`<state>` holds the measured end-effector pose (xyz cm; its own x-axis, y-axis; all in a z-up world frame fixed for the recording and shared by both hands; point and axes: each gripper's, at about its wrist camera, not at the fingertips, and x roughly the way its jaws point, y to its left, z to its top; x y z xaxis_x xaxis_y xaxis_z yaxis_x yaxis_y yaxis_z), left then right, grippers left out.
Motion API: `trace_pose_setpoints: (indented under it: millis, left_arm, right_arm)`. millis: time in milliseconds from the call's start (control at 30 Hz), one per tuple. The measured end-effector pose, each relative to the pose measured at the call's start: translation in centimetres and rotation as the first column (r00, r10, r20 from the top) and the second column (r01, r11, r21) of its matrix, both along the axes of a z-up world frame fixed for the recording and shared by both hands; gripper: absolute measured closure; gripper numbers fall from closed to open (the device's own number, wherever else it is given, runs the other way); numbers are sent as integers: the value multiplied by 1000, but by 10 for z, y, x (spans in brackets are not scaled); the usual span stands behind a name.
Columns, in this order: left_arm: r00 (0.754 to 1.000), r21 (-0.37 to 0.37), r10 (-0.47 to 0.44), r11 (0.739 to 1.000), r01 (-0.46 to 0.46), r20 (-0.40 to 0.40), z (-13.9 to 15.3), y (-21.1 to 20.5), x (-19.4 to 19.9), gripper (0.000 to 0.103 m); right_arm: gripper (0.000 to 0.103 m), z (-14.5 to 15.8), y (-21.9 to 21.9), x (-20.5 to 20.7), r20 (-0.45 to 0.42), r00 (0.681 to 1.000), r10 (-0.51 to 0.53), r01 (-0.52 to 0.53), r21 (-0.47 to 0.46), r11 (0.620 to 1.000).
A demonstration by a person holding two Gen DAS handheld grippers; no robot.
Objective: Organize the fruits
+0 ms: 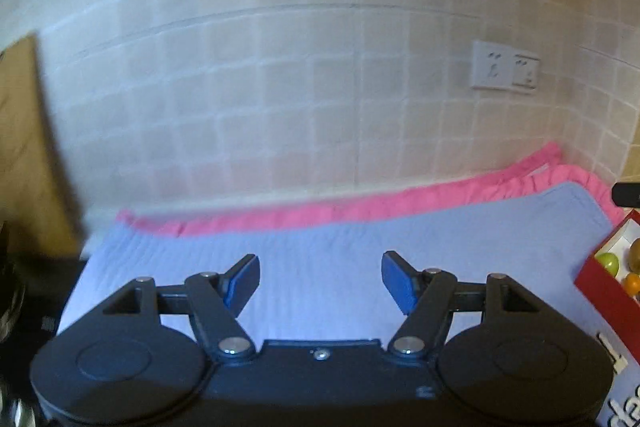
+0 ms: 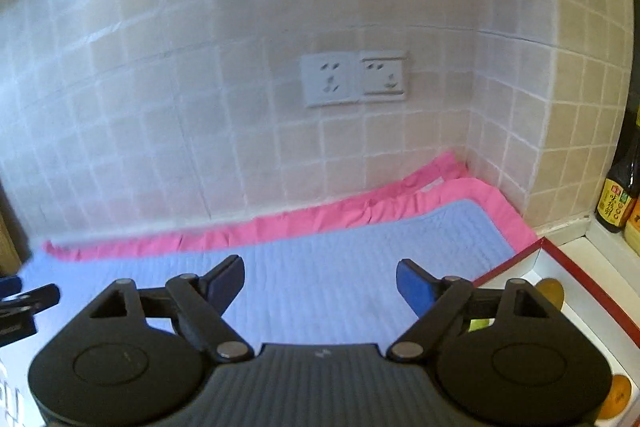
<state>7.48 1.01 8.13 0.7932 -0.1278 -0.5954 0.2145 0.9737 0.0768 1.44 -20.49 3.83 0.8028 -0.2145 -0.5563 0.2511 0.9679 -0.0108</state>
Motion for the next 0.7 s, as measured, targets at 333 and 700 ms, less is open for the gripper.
trace_pose_setpoints:
  millis: [333,700]
  left_arm:
    - [989,-60,139,988,-142,-46,-16,17,-68,22]
    - [992,-24,128,991,-129,-19,-10,-14,-100,20]
  right_arm:
    - [17,-32,60,-37,-123,988,96,-111,-119,987]
    - [14,-53,39,-48,-194,973,124,-138,-62,988]
